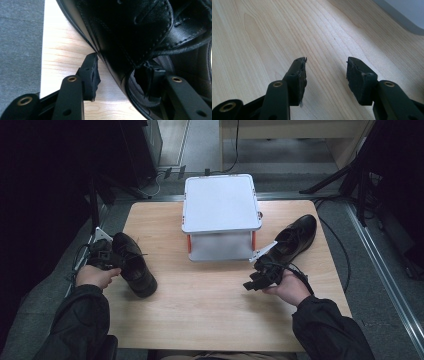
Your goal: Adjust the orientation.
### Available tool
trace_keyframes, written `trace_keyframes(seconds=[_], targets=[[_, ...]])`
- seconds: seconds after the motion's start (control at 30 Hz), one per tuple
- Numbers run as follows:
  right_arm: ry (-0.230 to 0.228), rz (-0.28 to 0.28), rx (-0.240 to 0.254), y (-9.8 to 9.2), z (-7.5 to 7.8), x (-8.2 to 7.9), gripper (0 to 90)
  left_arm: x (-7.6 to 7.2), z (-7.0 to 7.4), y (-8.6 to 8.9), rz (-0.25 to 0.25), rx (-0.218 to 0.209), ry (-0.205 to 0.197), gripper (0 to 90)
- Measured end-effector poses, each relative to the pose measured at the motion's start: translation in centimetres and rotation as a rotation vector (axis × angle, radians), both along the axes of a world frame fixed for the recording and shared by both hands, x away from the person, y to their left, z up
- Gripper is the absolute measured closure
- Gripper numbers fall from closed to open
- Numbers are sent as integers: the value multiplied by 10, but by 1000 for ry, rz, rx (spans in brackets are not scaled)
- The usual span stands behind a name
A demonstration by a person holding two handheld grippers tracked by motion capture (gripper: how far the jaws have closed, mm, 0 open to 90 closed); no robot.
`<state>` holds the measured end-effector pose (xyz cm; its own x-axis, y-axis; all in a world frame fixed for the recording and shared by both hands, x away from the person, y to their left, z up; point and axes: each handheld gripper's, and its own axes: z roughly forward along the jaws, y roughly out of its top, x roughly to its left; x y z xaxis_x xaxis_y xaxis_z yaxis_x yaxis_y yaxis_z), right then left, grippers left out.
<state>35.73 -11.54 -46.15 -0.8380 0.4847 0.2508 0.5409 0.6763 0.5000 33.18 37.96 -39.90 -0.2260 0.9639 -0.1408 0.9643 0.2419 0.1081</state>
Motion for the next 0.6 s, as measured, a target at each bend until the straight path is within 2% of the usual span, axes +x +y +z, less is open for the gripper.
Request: trace_keyframes(seconds=[0.2,0.33,0.6], targets=[[1,-2,-5,-1,0,-1,503,2,-1,-1,-12,10,0,554],[-1,-4,1,0,1,0,503,1,0,1,-13,-1,-4,581],[0,-6,-2,-2,0,0,503,1,-1,0,-68,19,-17,659]])
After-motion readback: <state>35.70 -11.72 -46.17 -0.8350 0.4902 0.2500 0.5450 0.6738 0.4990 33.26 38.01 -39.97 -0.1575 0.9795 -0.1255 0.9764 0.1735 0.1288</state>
